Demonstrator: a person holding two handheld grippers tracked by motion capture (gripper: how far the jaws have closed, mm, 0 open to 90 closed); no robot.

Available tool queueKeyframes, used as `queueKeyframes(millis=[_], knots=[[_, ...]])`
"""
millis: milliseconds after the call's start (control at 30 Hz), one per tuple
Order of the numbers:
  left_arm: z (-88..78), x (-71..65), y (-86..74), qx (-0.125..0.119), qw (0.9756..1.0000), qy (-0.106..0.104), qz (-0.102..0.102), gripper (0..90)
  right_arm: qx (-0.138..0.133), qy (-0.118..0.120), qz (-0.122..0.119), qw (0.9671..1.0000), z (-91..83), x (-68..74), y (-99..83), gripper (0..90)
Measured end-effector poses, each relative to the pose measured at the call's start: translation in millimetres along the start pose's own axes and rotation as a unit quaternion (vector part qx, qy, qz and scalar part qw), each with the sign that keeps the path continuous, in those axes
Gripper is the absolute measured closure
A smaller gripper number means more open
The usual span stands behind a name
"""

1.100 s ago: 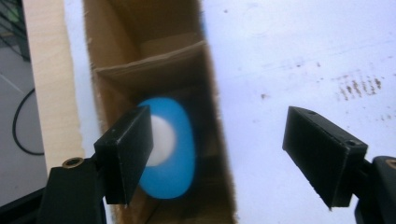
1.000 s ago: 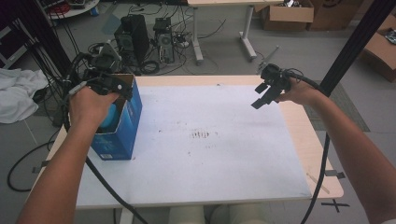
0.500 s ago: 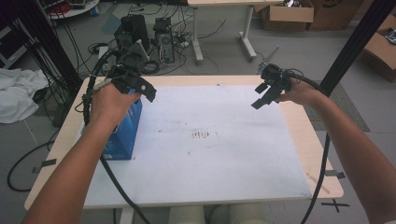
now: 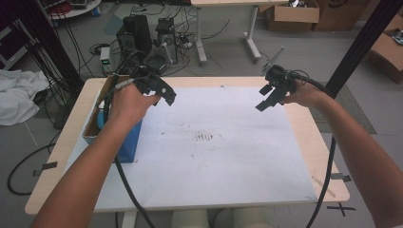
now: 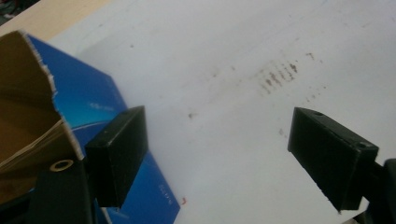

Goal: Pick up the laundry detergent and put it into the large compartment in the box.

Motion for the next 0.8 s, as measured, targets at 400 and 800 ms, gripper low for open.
queueKeyframes(millis=[400,800], knots=[[18.4,-36.7,12.7,0.006,0.9959,-0.027,0.087,21.3,0.001,-0.003,0.004,1.0000,-3.9,2.5,-0.5,17.5],[26.7,-74.4,19.3,0.016,0.9770,-0.077,0.198,21.5,0.000,-0.002,-0.001,1.0000,-4.0,7.9,2.5,17.4]])
Point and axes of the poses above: each handheld gripper's, and its own axes: z roughly forward along the jaws, y roughly out of its top, x roughly to its left, the point moved 7 cm from there along z, roughly forward along the jaws, and after that the axes turned 5 degrees about -x, right-handed, at the moved point
